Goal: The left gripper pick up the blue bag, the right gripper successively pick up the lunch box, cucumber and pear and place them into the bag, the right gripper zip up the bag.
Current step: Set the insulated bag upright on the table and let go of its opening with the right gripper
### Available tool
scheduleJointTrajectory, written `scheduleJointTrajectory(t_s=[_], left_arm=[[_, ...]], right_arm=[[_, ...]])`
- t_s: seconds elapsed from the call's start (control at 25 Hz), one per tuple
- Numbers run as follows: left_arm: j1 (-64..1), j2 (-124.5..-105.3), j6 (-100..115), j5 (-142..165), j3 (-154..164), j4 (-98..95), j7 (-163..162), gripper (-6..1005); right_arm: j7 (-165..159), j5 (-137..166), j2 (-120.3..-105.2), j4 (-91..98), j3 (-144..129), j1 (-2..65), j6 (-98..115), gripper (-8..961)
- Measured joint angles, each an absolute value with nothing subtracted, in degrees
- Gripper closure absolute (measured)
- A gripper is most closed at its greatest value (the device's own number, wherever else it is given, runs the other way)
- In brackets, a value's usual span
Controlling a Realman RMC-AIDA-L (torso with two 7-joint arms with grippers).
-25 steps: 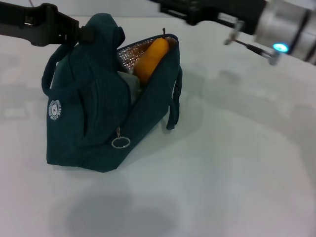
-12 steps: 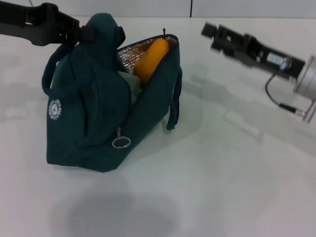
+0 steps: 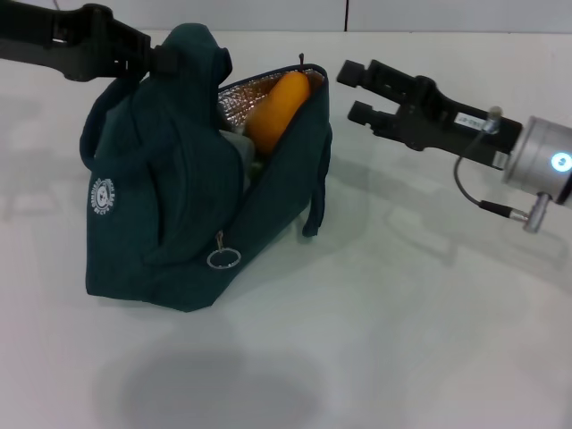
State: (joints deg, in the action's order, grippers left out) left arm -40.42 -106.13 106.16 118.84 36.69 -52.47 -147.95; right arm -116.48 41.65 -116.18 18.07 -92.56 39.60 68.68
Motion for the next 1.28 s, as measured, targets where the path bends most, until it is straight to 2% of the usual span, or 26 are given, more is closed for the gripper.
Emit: scheduleJointTrajectory(t_s=[0.36, 0.92, 1.16, 1.24, 1.28], left_arm=[[-40.61, -106.17, 106.19, 118.82, 36.74, -52.47, -147.91, 956], [-40.54, -106.17, 106.17, 118.82, 36.74, -52.47, -147.65, 956], [-40.52, -106.19, 106.17, 118.83, 36.74, -52.47, -147.64, 956], [-40.51, -106.19, 106.17, 118.82, 36.74, -52.47, -147.59, 956], [-40.51, -106.19, 106.17, 118.83, 36.74, -52.47, -147.55, 956]], right_arm=[[-120.5, 41.37, -116.19, 18.1, -100.33, 43.75, 63.07, 90], [-115.02, 41.45, -116.0, 18.93, -101.23, 43.59, 61.2, 104], [-114.19, 41.32, -116.09, 19.42, -100.87, 43.11, 61.3, 327], [-114.17, 41.31, -116.1, 19.42, -100.88, 43.1, 61.21, 531], [-114.17, 41.31, -116.1, 19.42, -100.88, 43.11, 61.19, 579]])
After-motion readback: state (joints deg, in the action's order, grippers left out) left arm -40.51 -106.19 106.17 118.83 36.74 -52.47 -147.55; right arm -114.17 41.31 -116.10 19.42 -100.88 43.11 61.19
